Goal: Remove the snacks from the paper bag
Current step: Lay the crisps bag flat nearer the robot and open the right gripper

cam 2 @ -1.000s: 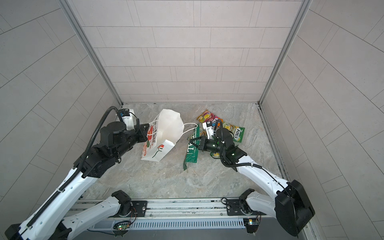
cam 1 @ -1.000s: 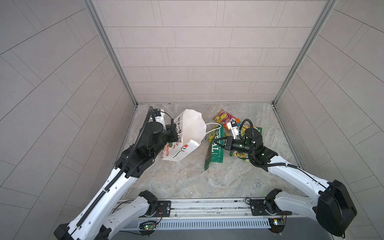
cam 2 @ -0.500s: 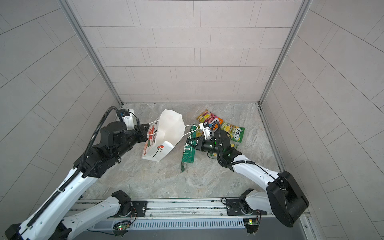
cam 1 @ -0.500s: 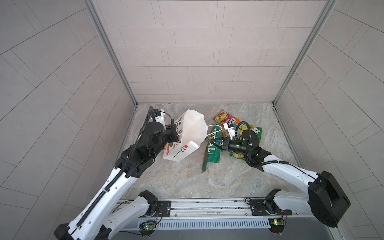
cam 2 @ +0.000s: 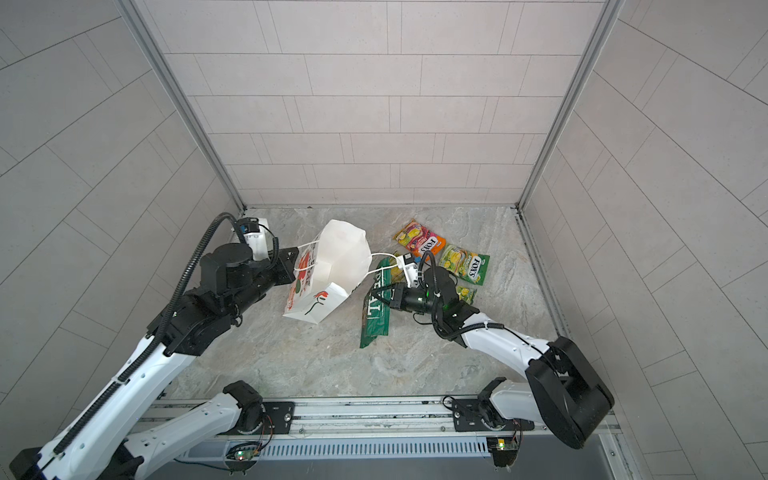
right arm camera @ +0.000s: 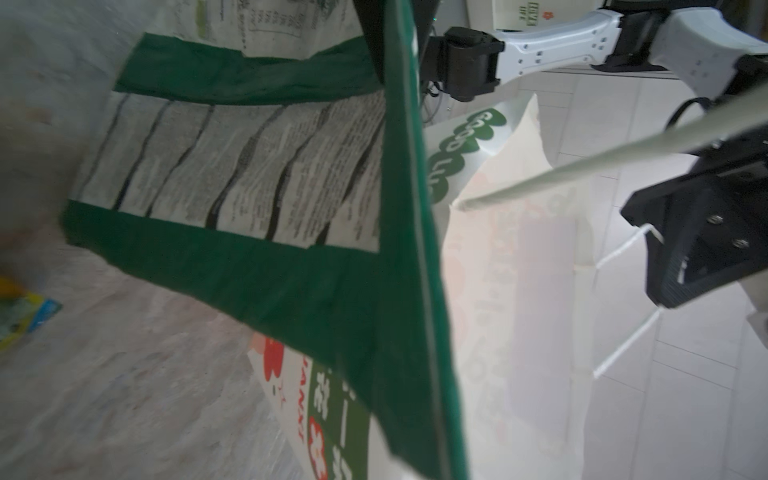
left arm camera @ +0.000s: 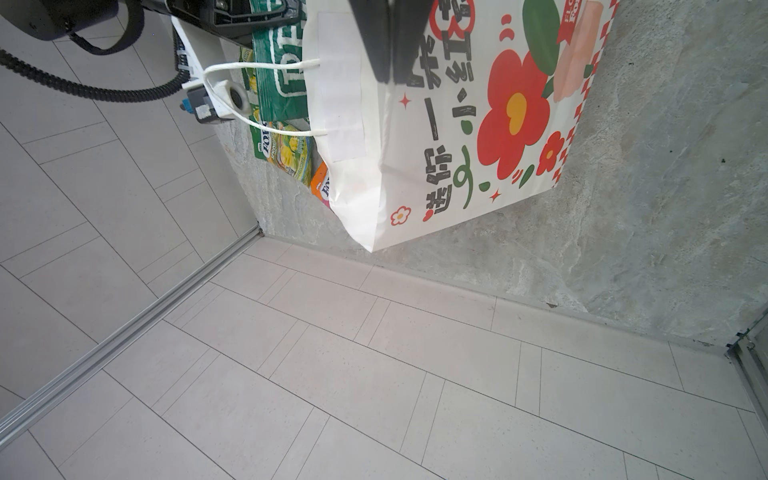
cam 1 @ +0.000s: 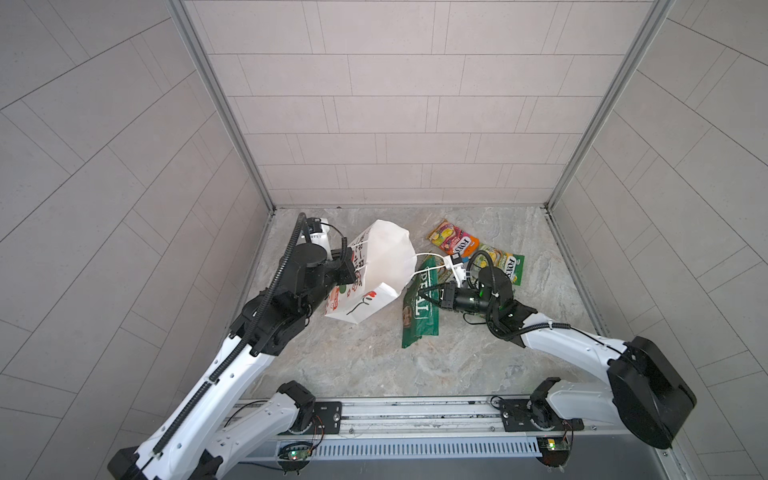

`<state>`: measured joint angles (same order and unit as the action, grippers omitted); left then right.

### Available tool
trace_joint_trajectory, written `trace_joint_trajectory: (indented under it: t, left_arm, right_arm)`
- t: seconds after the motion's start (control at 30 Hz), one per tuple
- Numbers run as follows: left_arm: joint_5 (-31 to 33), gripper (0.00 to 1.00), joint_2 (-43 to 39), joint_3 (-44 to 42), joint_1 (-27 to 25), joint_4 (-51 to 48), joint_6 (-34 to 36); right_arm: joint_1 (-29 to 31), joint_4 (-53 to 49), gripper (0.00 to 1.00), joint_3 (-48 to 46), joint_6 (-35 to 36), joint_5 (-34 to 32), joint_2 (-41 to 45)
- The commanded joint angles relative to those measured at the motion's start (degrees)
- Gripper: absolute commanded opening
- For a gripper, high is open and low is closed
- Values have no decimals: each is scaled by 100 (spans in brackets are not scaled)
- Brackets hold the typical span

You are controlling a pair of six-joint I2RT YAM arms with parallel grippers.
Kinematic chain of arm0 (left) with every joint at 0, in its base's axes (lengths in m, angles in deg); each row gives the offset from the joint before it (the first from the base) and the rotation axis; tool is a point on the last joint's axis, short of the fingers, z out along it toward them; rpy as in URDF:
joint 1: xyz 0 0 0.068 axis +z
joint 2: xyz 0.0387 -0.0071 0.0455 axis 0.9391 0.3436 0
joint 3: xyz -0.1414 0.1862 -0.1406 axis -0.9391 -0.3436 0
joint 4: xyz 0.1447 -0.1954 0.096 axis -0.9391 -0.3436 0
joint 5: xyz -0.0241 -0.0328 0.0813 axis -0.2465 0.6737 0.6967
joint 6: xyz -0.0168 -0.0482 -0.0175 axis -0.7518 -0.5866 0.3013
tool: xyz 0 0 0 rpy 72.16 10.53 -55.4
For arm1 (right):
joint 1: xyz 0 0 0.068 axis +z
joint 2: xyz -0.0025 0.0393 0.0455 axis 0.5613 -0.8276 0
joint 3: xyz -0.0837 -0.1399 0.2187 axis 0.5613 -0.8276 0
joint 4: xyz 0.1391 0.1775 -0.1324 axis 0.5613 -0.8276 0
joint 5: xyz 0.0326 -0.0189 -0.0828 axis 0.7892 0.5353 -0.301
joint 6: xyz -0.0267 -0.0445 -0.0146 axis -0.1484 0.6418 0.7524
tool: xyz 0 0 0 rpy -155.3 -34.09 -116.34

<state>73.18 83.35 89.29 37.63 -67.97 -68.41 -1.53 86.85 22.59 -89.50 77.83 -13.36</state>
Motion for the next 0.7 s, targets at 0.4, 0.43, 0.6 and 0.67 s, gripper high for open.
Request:
trace_joint_trajectory:
  t: [0.4, 0.43, 0.6, 0.67]
  left_arm:
    - [34, 0, -86, 109, 23, -20, 34]
    - [34, 0, -93, 100, 28, -12, 34]
    - [25, 0, -106, 80, 26, 7, 33]
    - [16, 0, -91, 76, 24, 24, 32]
  right_arm:
    - [-32, -3767, 0, -97, 1539, -1540, 1316]
    - [-29, -3847, 0, -142, 1531, -1648, 1416]
    - [-28, -3984, 0, -568, 1337, -2183, 2000]
    - [-36, -4042, 0, -706, 1205, -2325, 2169]
